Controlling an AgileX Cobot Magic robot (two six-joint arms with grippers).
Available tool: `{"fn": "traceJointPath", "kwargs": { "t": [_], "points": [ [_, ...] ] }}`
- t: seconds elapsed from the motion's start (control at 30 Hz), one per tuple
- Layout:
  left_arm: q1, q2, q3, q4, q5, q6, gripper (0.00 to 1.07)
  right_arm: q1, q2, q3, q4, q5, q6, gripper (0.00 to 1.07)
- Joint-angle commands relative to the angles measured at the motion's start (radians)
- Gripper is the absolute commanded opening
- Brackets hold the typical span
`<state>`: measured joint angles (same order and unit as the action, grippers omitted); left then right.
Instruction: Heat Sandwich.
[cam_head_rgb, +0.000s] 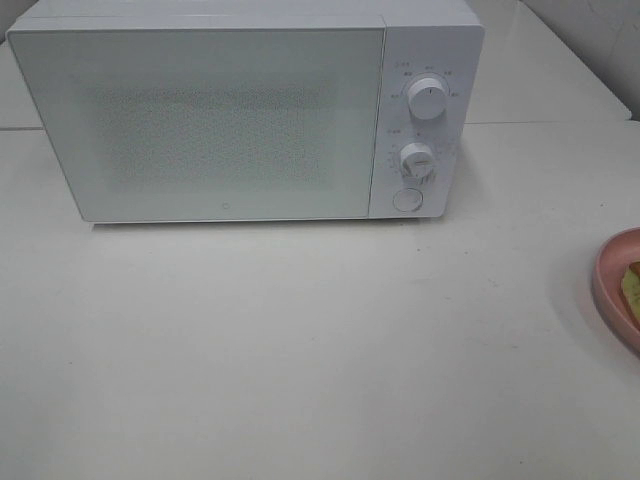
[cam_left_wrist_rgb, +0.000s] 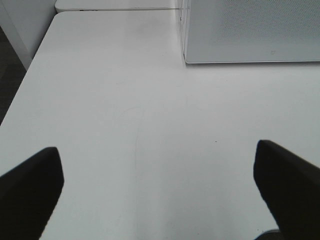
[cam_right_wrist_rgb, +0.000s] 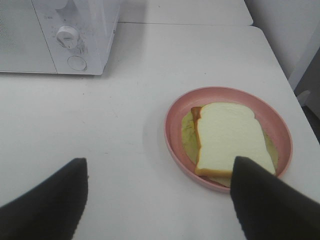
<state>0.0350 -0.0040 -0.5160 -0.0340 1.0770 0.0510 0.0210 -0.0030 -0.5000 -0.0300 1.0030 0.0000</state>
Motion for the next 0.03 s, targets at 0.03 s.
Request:
{"fn": "traceJointPath", "kwargs": {
  "t": [0.03],
  "points": [
    [-0.006, -0.027, 0.0, -0.001, -0.011, -0.004, 0.98, -0.008, -0.027, 0.002, 0.001, -0.004, 0.0, 0.76]
  ]
}}
